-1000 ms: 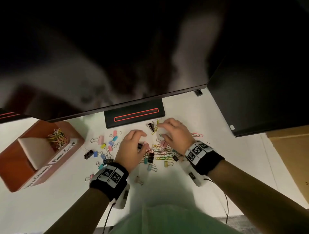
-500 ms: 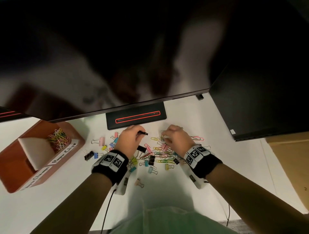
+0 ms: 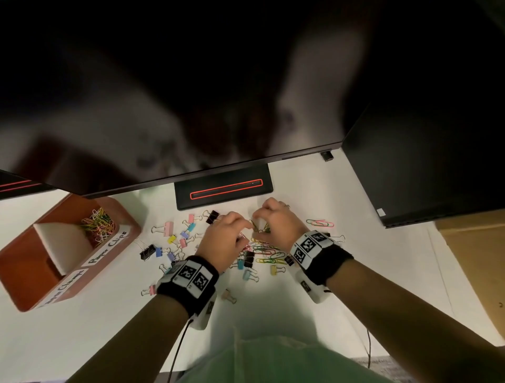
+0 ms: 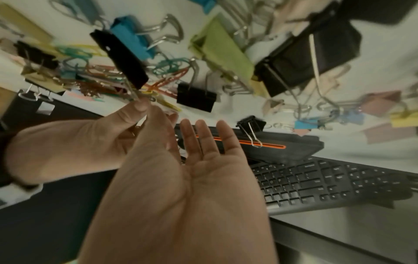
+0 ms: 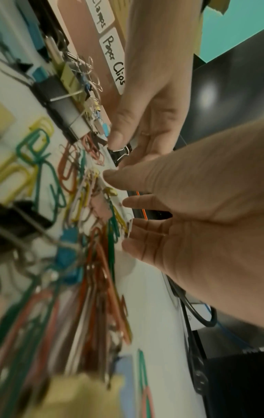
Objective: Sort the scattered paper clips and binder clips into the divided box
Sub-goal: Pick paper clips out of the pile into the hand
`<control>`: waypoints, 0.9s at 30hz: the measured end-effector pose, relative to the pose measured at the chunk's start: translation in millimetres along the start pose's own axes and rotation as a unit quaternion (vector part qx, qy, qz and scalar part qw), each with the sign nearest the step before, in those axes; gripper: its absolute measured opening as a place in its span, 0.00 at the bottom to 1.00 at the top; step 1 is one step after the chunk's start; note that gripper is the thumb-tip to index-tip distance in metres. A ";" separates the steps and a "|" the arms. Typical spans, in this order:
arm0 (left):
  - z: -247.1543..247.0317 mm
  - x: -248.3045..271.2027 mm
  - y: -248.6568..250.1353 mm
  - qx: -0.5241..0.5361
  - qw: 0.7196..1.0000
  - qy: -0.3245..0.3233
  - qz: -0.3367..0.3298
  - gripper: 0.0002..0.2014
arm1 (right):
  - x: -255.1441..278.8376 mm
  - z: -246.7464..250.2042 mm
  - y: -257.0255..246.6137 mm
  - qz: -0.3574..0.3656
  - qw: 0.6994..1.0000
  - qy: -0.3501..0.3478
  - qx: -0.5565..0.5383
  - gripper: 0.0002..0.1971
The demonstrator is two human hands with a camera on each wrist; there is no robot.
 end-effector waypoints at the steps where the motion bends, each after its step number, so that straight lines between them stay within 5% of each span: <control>1: -6.9 -2.1 0.1 -0.001 1.000 -0.028 -0.002 0.14 | -0.6 -1.5 -2.1 0.001 1.000 -0.005 0.000 0.22; 12: -18.2 10.9 -17.1 -0.020 0.993 -0.103 -0.045 0.20 | 16.9 -1.7 16.0 0.053 0.998 -0.031 0.009 0.19; 21: -14.4 7.9 -10.8 -0.068 0.996 -0.048 -0.042 0.06 | 16.2 -6.8 15.2 0.019 0.998 -0.061 0.013 0.10; 27: -5.5 5.8 -11.1 -0.063 0.998 -0.011 -0.011 0.07 | 21.3 -3.7 14.1 0.009 0.998 -0.055 0.042 0.11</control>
Point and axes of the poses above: each hand's wrist, its own x-axis away from the middle knuckle, its own z-axis out of the back of the hand, y = z × x, the point moved 10 cm from there along -x, towards the middle knuckle, and after that the axes turned 13 degrees about x, right-handed, at the moved point
